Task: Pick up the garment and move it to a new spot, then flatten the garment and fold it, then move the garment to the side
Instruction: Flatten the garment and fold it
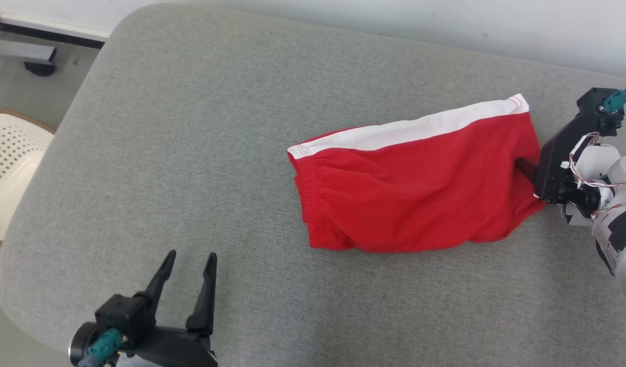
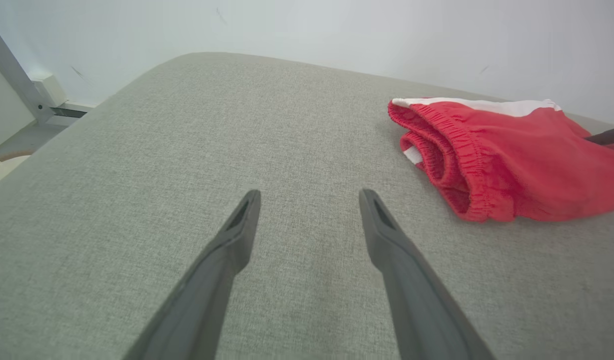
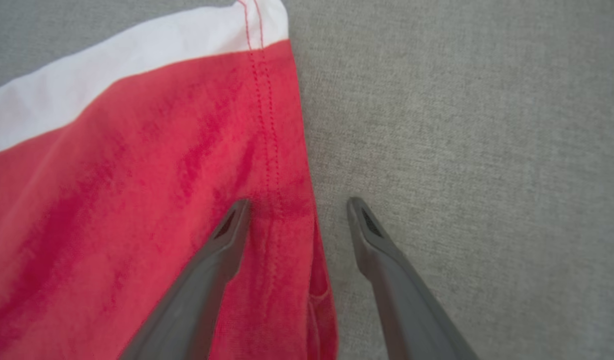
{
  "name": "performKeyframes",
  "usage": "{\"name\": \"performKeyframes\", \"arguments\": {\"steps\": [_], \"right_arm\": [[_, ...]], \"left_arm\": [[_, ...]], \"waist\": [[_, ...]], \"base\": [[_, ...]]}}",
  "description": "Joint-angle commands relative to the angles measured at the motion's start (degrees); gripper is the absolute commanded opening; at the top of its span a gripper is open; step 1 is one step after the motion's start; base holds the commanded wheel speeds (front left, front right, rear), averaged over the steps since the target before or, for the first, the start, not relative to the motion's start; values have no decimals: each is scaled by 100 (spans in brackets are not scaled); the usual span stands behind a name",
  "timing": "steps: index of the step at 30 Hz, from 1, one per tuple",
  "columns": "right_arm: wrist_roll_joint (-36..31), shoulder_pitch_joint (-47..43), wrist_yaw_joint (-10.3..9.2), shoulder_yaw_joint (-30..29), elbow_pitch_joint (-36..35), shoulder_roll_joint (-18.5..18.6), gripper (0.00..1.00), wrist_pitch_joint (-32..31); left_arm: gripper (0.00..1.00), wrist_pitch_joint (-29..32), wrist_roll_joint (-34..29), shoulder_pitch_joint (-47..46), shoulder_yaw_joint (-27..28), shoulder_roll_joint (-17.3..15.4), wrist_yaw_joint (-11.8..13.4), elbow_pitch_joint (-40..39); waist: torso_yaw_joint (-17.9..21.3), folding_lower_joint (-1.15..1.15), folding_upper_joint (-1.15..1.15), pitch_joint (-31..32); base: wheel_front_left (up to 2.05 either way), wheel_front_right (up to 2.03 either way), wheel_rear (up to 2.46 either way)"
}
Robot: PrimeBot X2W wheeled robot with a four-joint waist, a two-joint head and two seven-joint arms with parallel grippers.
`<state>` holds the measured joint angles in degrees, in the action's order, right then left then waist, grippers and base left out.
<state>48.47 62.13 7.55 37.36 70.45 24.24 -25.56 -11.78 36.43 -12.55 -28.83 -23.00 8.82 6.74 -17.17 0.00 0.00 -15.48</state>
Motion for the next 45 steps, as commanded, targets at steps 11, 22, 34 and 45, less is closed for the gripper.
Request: {"name": "performKeyframes", "arguments": {"steps": [11, 22, 34, 45], "right_arm": [[-204, -171, 5, 13, 302, -400, 31, -211], [-454, -332, -13, -76, 365, -64, 0, 336], [-750, -858, -12, -262, 357, 192, 0, 1310], [-1362, -935, -12, -599, 350, 573, 0, 1681]], "left_arm": [[100, -96, 74, 153, -96, 193, -7, 37], [100, -68, 176, 255, -159, 201, -63, 170], [100, 68, 317, 596, -213, 124, 21, 45], [100, 115, 404, 664, -273, 167, 52, -26]], "waist": [[-189, 0, 0, -75], [-50, 0, 0, 303], [448, 0, 0, 886], [597, 0, 0, 1125]], "base": [[0, 0, 0], [0, 0, 0], [0, 0, 0], [0, 0, 0]]}}
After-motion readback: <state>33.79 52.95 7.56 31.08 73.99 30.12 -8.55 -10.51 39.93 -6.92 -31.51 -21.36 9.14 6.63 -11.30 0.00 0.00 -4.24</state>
